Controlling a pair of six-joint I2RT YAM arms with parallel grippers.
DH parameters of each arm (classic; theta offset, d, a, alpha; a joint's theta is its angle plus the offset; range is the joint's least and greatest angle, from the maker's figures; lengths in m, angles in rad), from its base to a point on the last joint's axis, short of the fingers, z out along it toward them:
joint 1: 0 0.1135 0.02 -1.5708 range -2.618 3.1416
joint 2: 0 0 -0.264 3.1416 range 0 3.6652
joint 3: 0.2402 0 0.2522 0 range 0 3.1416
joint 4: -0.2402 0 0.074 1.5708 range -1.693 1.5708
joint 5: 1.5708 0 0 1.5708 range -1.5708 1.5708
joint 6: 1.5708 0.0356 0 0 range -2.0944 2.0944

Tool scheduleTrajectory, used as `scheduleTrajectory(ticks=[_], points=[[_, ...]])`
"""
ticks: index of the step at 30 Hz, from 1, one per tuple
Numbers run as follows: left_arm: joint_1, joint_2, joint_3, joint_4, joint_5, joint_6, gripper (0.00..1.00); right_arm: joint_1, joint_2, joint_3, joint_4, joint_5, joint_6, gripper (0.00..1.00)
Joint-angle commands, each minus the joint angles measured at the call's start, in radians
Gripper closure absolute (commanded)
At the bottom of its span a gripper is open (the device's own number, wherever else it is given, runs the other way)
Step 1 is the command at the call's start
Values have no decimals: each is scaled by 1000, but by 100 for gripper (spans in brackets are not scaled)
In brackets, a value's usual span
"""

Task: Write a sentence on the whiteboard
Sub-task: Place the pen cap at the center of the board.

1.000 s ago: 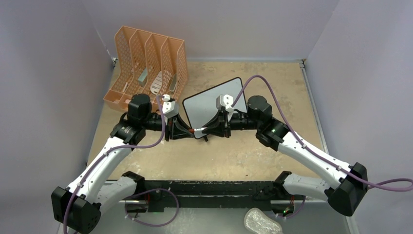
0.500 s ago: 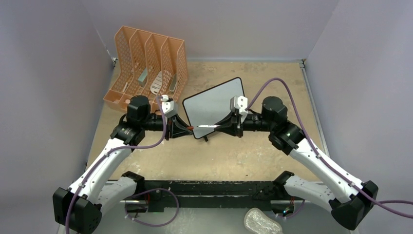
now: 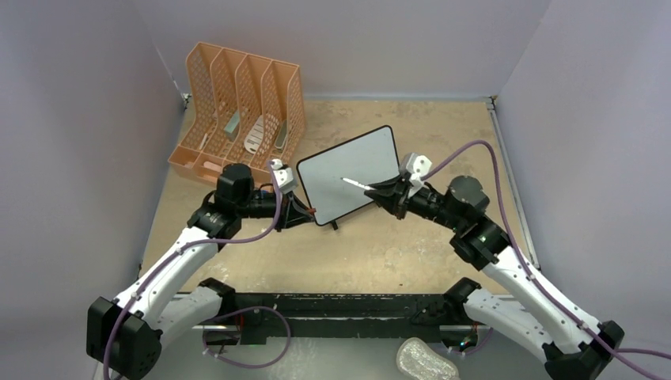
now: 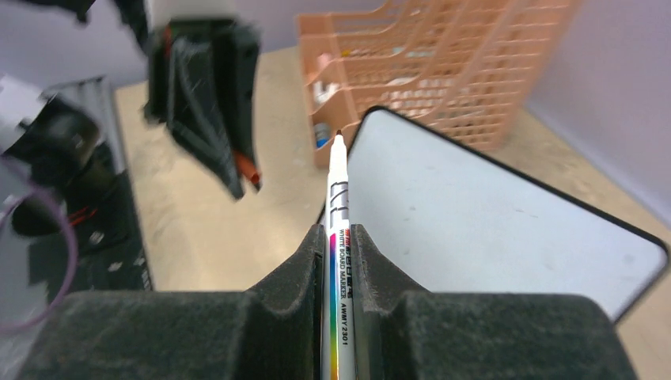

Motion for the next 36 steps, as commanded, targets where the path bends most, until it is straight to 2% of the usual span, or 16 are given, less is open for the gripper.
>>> scheduleTrajectory(ticks=[1, 6, 11, 18, 25, 30, 36], points=[[-97, 8, -24, 35, -204, -54, 100, -5, -97, -45, 152, 292, 91, 100], [-312, 75, -20, 24, -493, -90, 100, -5, -156, -93, 176, 478, 108, 100], [-448, 173, 7, 38, -714, -109, 100, -4, -193, -137, 188, 598, 121, 100], [-608, 315, 32, 112, -914, -128, 100, -5, -222, -150, 170, 691, 110, 100], [-707, 495, 68, 230, -1008, -151, 100, -5, -234, -159, 178, 707, 105, 100], [-723, 600, 102, 269, -1071, -163, 100, -4, -234, -159, 176, 705, 100, 100], [-726, 666, 113, 274, -1098, -178, 94, -5, -234, -161, 171, 703, 102, 100]])
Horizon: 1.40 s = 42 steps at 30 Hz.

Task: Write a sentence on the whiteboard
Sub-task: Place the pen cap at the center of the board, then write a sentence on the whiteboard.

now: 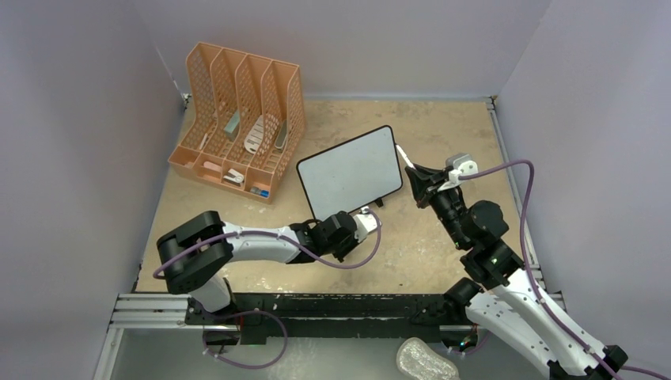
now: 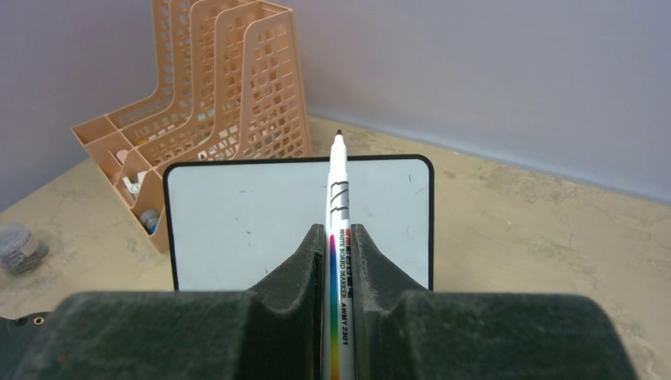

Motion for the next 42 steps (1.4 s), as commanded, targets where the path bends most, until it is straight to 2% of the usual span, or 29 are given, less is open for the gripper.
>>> scheduleTrajectory(ticks=[1, 4, 8, 17, 23, 25, 29, 31, 33, 38, 42], points=[[-8, 33, 34, 51, -47, -28, 92, -4, -7, -3, 48, 23, -1, 100], [-14, 54, 30, 45, -53, -41, 88, -3, -2, -2, 50, 20, 1, 100], [-19, 47, 28, 28, -60, -64, 76, -4, 4, -5, 51, 14, 6, 100], [-19, -54, 25, -13, -59, -118, 59, -4, 16, -2, 47, 0, 6, 100], [-5, -156, 82, -120, -94, -117, 51, -4, 26, 11, 38, -11, 7, 100], [29, -179, 116, -170, -78, -127, 49, -4, 33, 16, 35, -16, 11, 100], [134, -257, 151, -223, 16, -132, 24, -4, 48, 33, 25, -25, 15, 100], [151, -307, 152, -220, 3, -107, 20, -4, 54, 41, 20, -26, 16, 100], [178, -349, 157, -235, -3, -91, 18, -4, 63, 51, 13, -28, 16, 100], [313, -437, 176, -276, 94, -75, 17, -4, 99, 84, -5, -56, 12, 100], [455, -488, 169, -286, 222, -66, 17, -4, 129, 105, 15, -51, -11, 100]])
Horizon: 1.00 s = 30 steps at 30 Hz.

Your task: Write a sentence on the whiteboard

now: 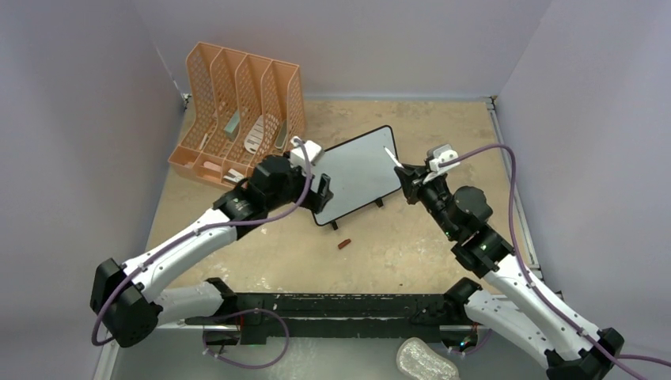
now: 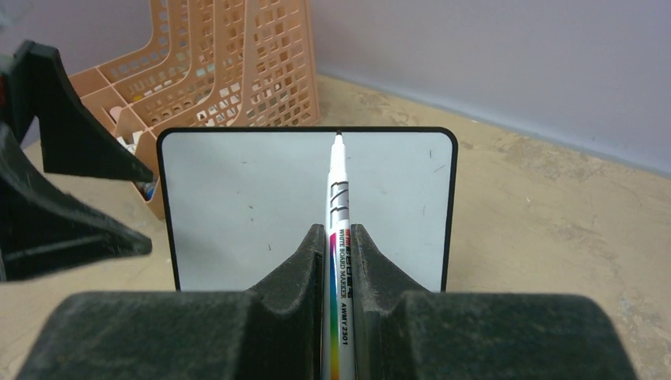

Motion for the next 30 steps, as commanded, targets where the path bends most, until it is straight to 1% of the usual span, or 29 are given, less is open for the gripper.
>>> scheduleTrajectory(ticks=[1, 7, 10, 12, 14, 18, 21, 23, 27, 30], points=[[150, -59, 34, -18, 173, 22, 17, -2, 27, 74, 45, -22, -19, 100], [392, -61, 43, 21, 462, -30, 19, -4, 85, 114, 41, -50, -40, 100], [530, -17, 58, 41, 632, -68, 22, -4, 125, 139, 36, -75, -77, 100], [594, 15, 56, 78, 741, -94, 23, -4, 138, 146, 41, -90, -80, 100], [635, 52, 53, 121, 833, -117, 24, -4, 144, 143, 56, -105, -78, 100], [652, 137, 70, 194, 957, -153, 28, -3, 158, 136, 76, -143, -65, 100], [654, 208, 97, 245, 1014, -167, 36, -3, 170, 135, 80, -159, -61, 100], [656, 247, 109, 260, 1045, -170, 45, -1, 172, 135, 81, -189, -62, 100], [661, 319, 117, 322, 1097, -209, 53, -2, 181, 133, 86, -214, -59, 100], [661, 359, 131, 339, 1128, -217, 57, -2, 195, 133, 91, -237, -57, 100]])
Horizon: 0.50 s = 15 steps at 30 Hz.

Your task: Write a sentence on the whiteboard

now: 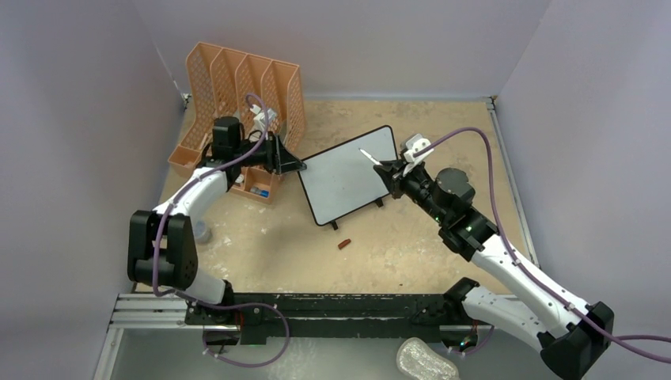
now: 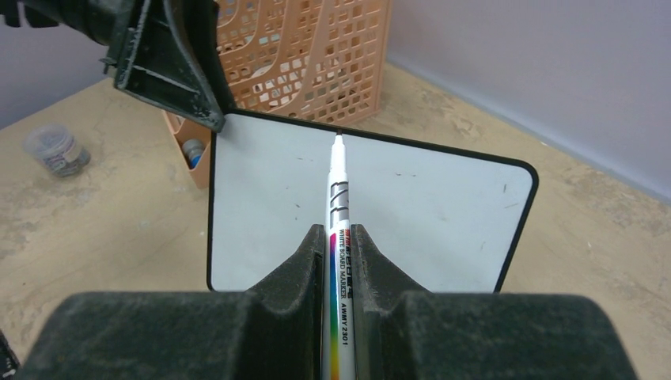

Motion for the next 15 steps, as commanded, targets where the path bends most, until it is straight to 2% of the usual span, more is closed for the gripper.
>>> scheduleTrajectory(ticks=[1, 5, 8, 15], points=[[10, 46, 56, 101, 111, -29, 59, -2, 12, 35, 69, -59, 0, 100], [10, 79, 70, 113, 147, -27, 66, -2, 28, 37, 78, -80, 1, 100], [14, 87, 66, 120, 171, -20, 78, 0, 44, 41, 80, -94, 1, 100], [56, 65, 36, 130, 220, -5, 95, 1, 74, 55, 78, -119, 3, 100]])
